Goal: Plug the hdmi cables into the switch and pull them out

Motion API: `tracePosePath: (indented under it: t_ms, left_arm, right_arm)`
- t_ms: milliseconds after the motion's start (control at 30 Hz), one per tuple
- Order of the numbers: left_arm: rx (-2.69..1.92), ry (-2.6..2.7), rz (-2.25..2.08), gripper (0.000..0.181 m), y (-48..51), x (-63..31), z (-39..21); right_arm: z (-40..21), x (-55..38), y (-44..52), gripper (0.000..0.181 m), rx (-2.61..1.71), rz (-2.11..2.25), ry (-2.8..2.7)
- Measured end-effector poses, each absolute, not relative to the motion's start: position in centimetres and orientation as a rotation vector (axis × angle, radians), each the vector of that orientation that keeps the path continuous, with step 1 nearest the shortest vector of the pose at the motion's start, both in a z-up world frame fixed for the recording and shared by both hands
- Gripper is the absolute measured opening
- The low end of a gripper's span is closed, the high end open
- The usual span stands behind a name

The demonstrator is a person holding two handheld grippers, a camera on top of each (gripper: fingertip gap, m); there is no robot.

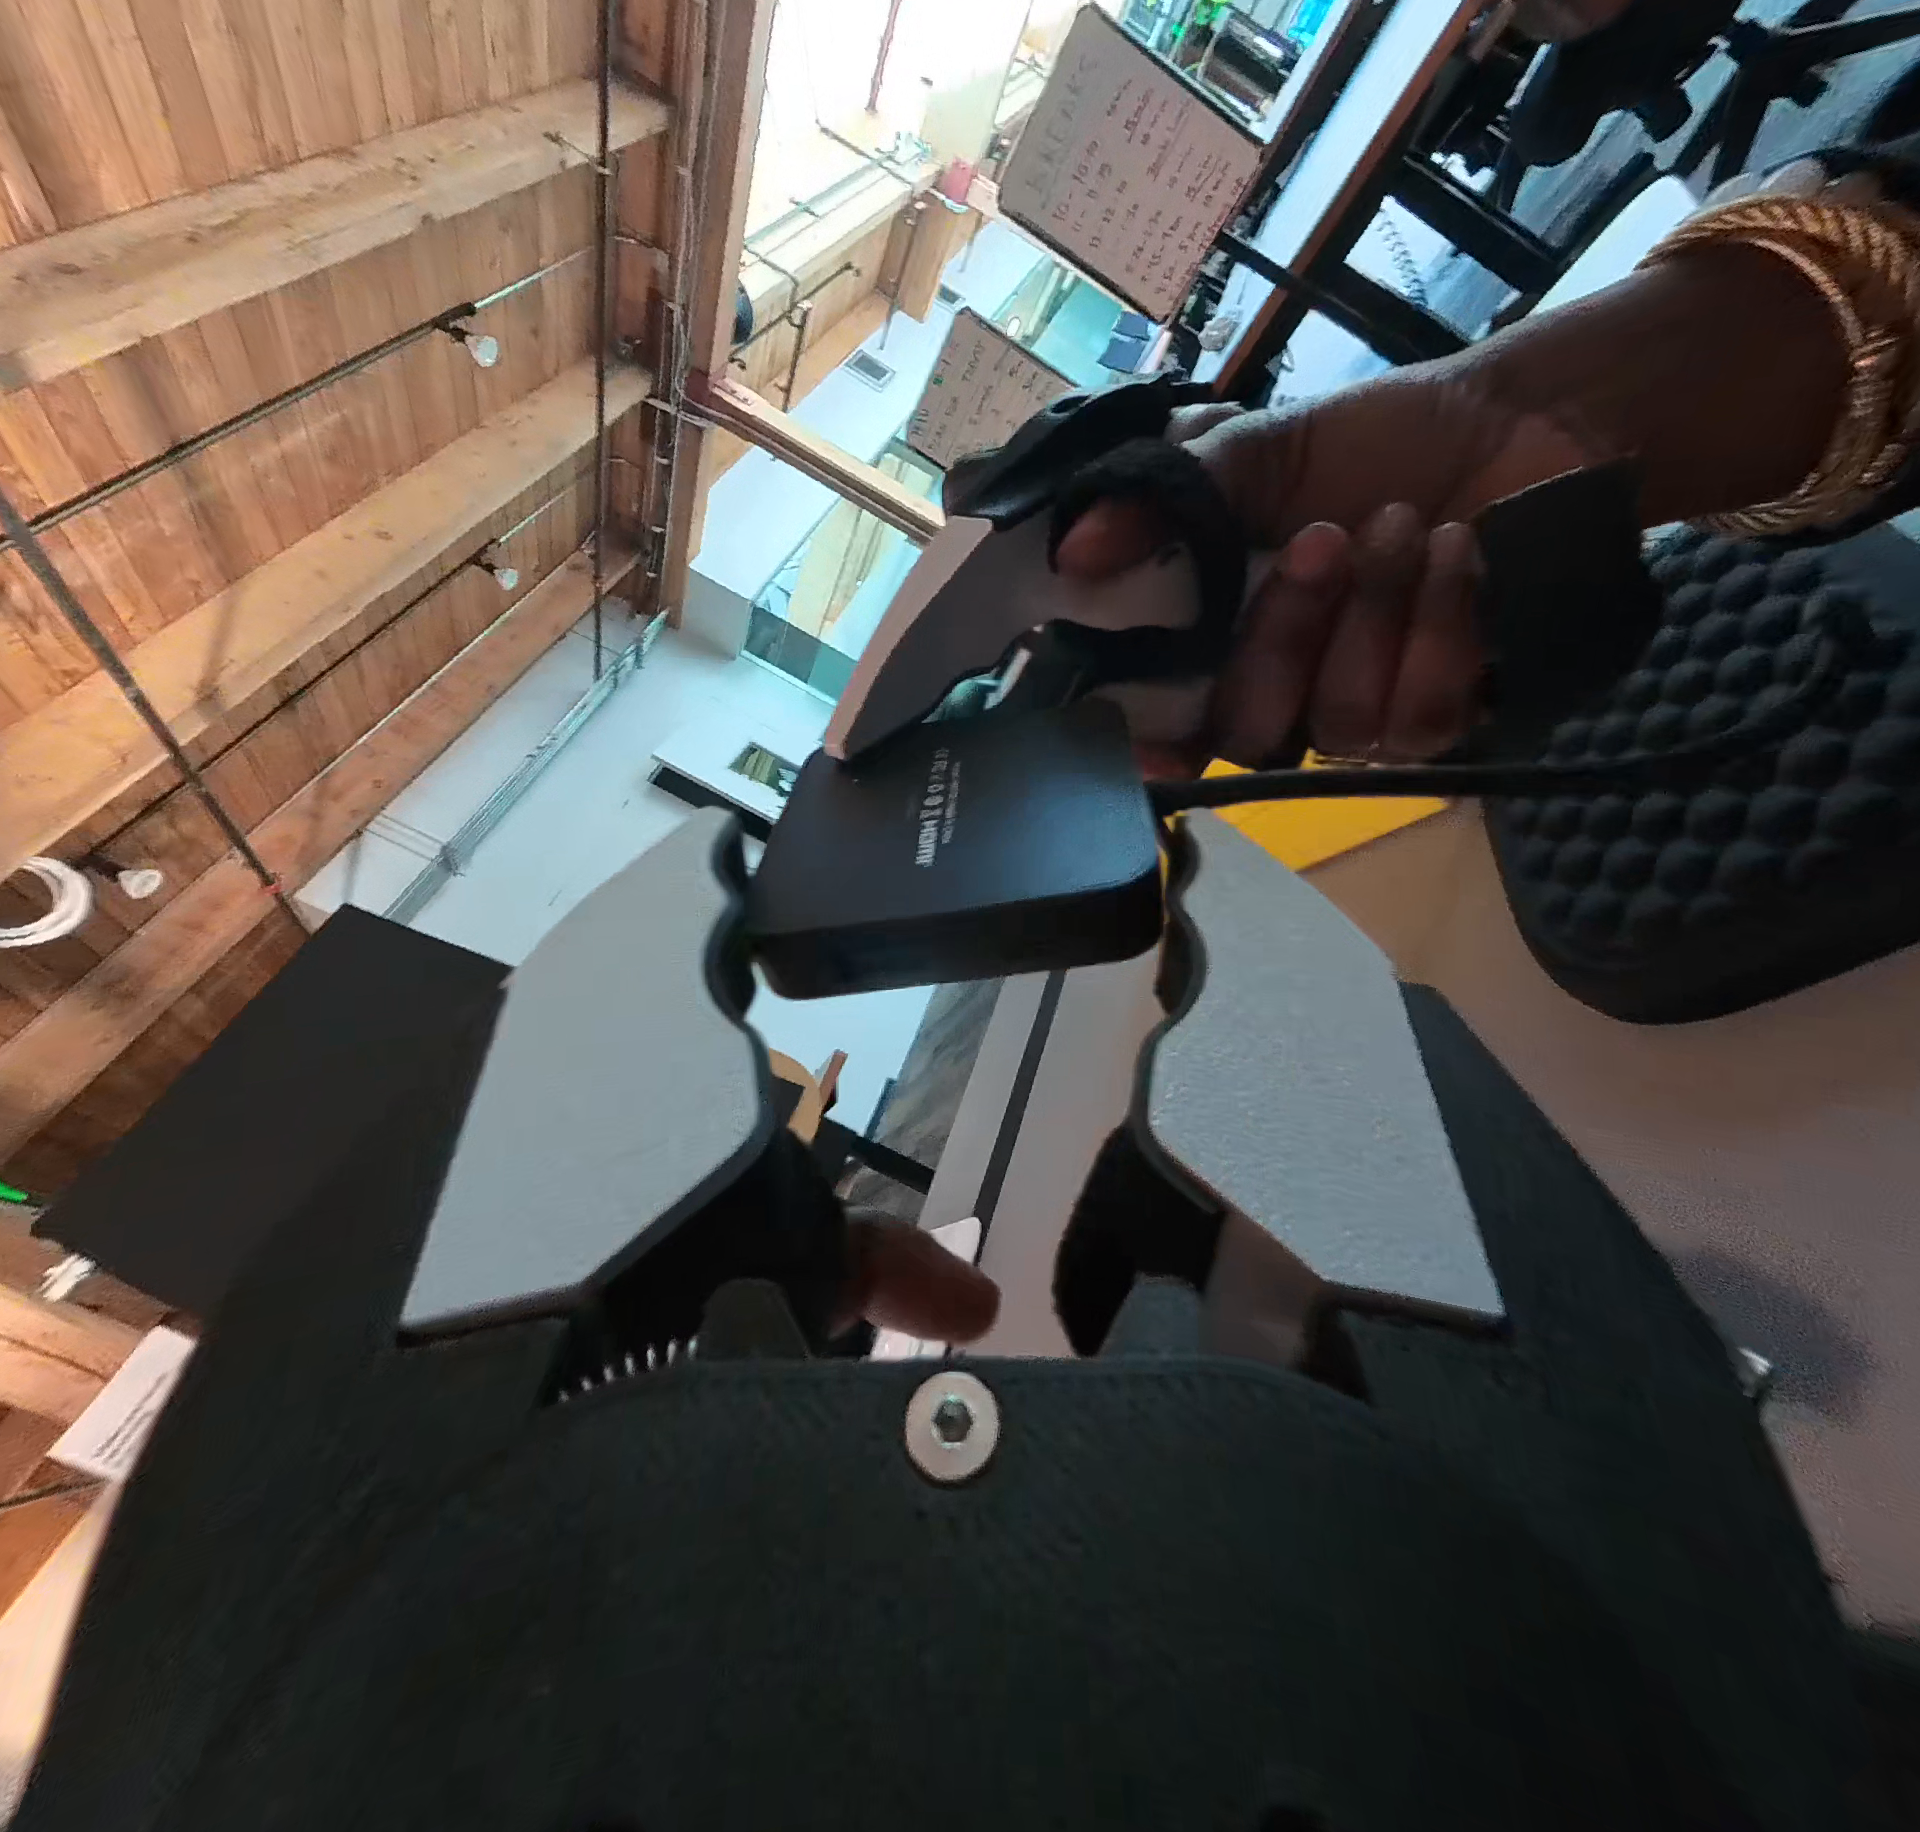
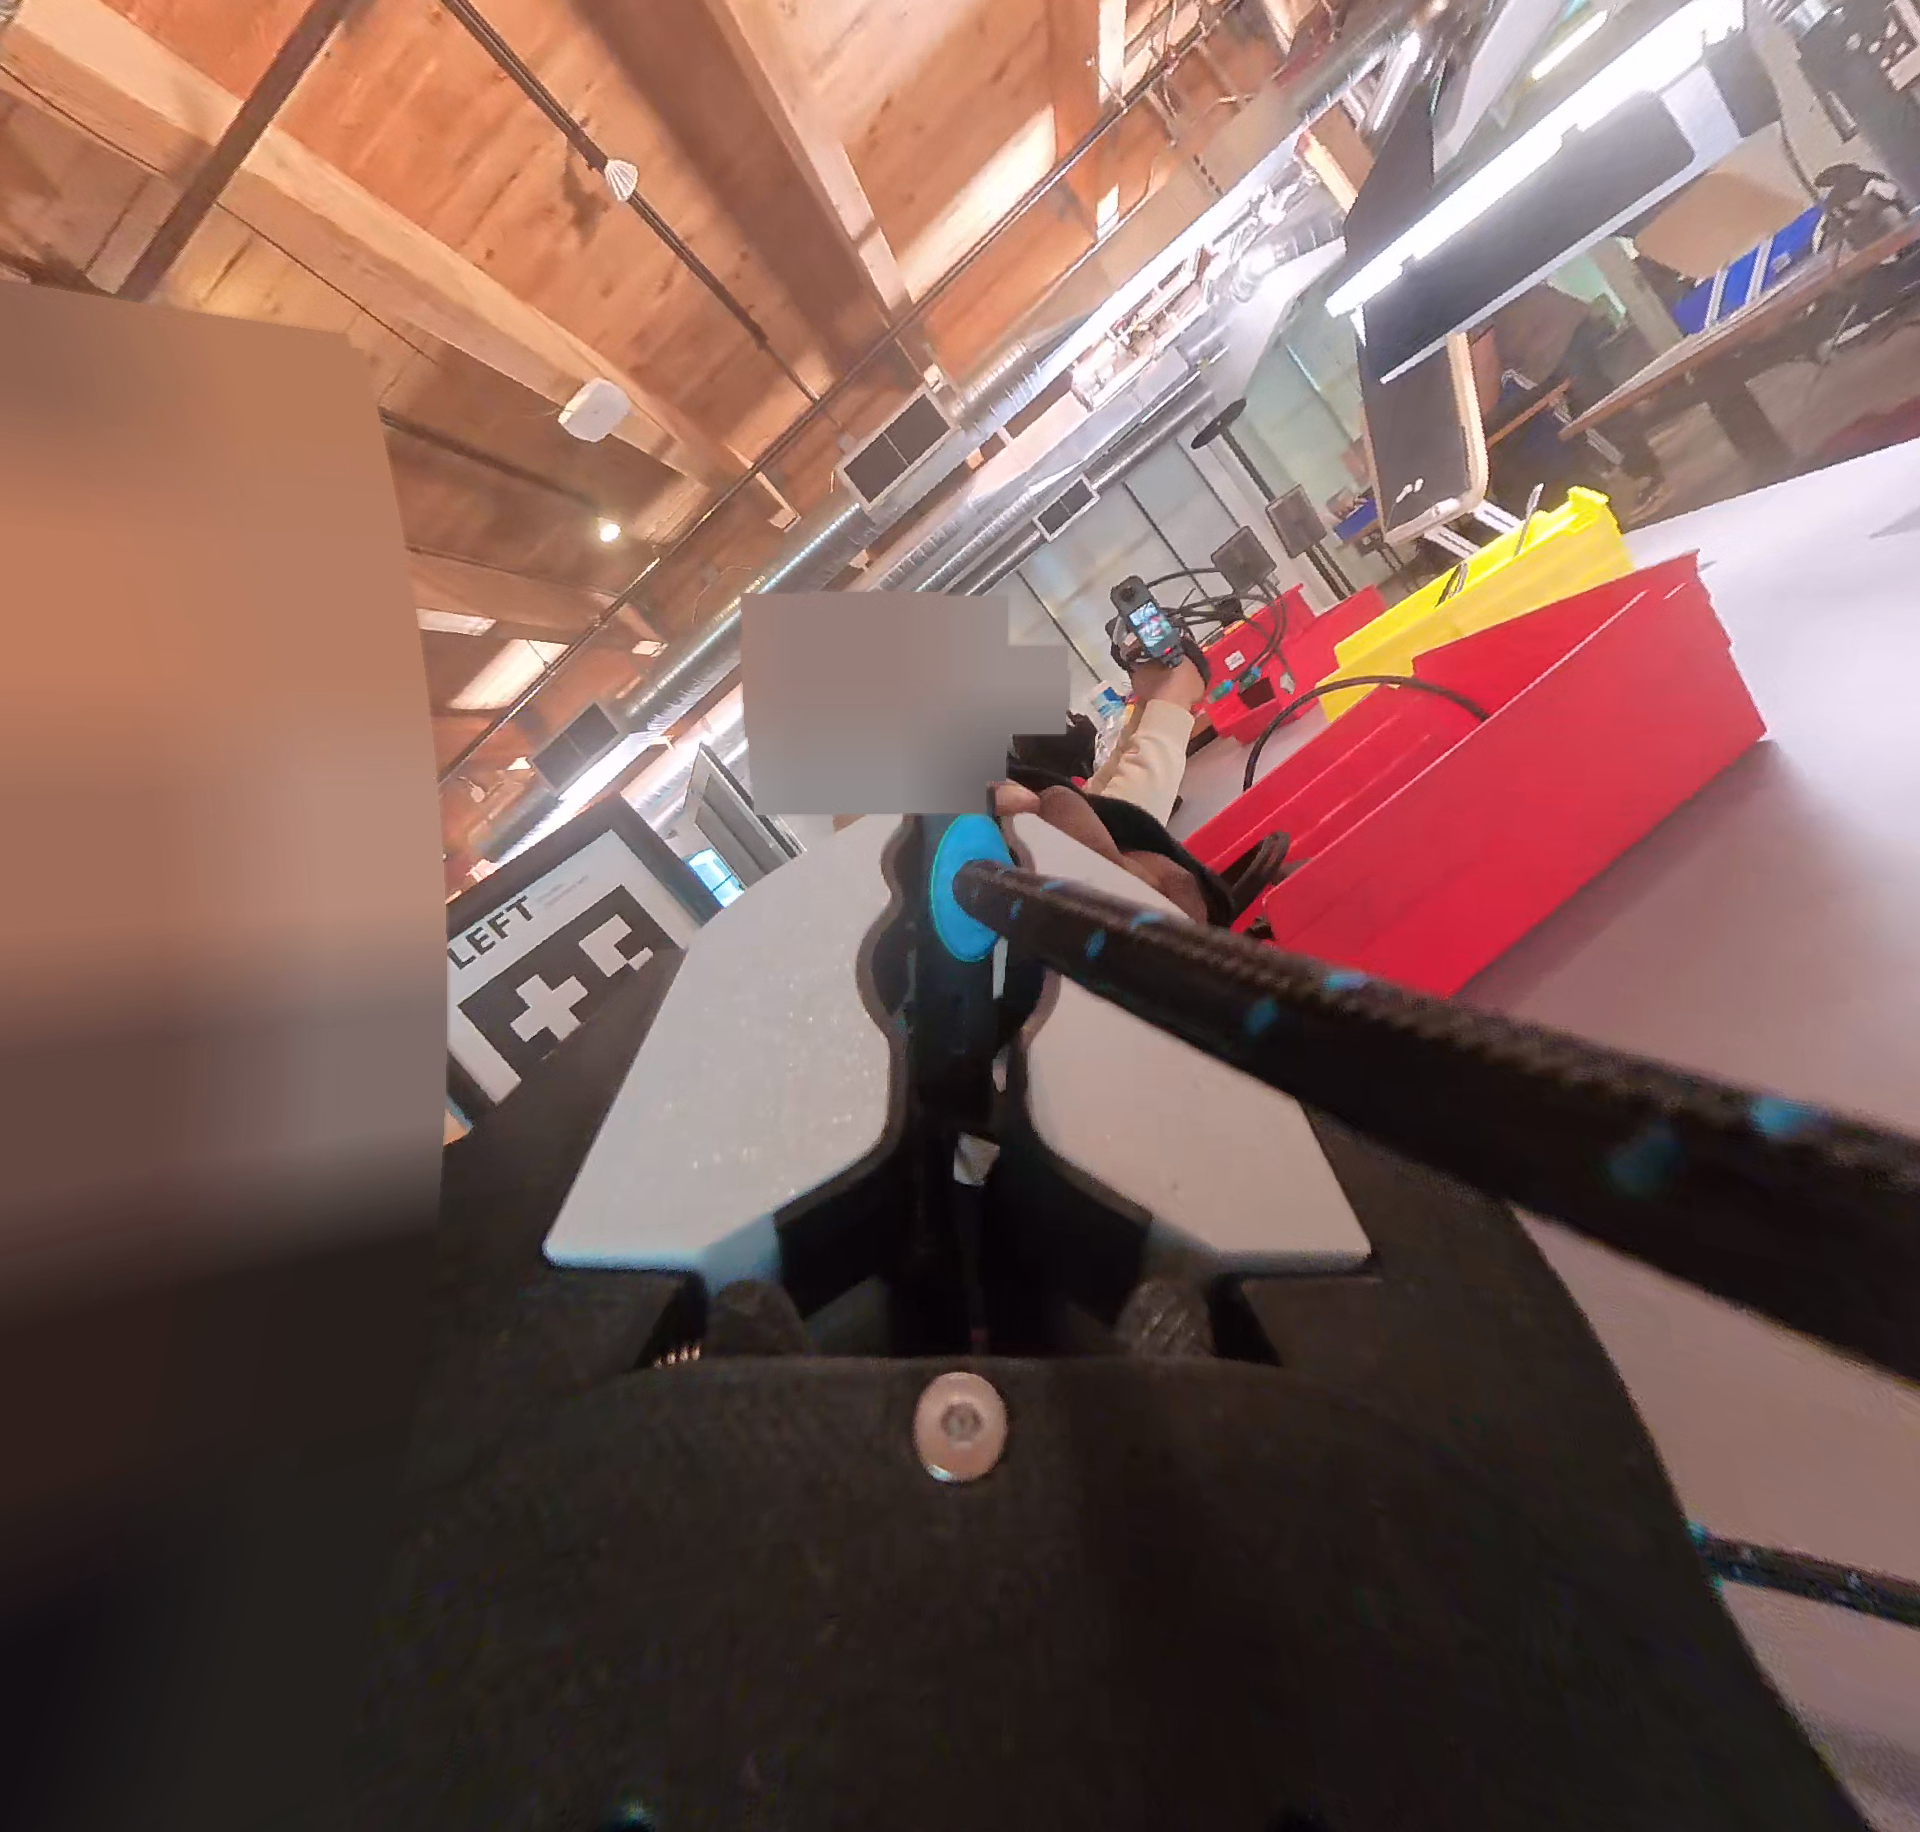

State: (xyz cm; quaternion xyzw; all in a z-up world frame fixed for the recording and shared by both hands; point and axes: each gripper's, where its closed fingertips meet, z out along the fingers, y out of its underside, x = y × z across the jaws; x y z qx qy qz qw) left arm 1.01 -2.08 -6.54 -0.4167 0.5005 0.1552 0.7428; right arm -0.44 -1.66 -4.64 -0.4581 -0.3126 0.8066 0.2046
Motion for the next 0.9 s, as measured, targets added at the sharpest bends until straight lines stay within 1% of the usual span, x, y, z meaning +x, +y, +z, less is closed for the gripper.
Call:
tracePosePath:
  t_ms: [167,267,333,400,467,533,667,800,867,900]
  left_arm:
    - [-0.910,1.084,0.239,0.073,-3.0,1.4,-5.9]
    - [-0.884,1.031,0.077,0.073,-4.0,1.4,-4.9]
    - [-0.859,0.983,-0.011,0.073,-4.7,0.8,-4.0]
    - [-0.838,0.930,-0.097,0.073,-5.3,0.0,-3.1]
    - [-0.817,0.881,-0.168,0.073,-5.8,-0.8,-2.2]
    - [-0.804,0.853,-0.233,0.073,-6.1,-1.2,-1.7]
    - [-0.814,0.858,-0.352,0.073,-6.2,-0.5,-2.1]
    - [-0.845,0.911,-0.395,0.072,-5.8,0.9,-3.3]
    - [-0.850,0.921,-0.426,0.072,-5.9,1.4,-3.5]
    - [-0.853,0.925,-0.430,0.072,-5.9,1.5,-3.6]
  right_arm:
    - [-4.1,0.1,-2.7,0.017,-1.190,2.160,-0.999]
    - [-3.3,1.0,-4.2,0.037,-1.021,2.003,-1.138]
    - [-3.4,1.3,-4.6,0.053,-0.965,1.819,-1.224]
    - [-4.1,1.8,-5.1,0.057,-0.887,1.610,-1.355]
    - [-4.8,2.4,-5.3,0.057,-0.829,1.399,-1.461]
    - [-4.2,3.0,-4.8,0.056,-0.779,1.273,-1.436]
    - [-2.0,3.2,-5.1,0.053,-0.713,1.416,-1.258]
    - [-2.2,2.1,-5.0,0.054,-0.720,1.469,-1.179]
    - [-1.7,2.4,-4.7,0.043,-0.698,1.517,-1.117]
    - [-1.6,2.6,-4.6,0.033,-0.688,1.534,-1.101]
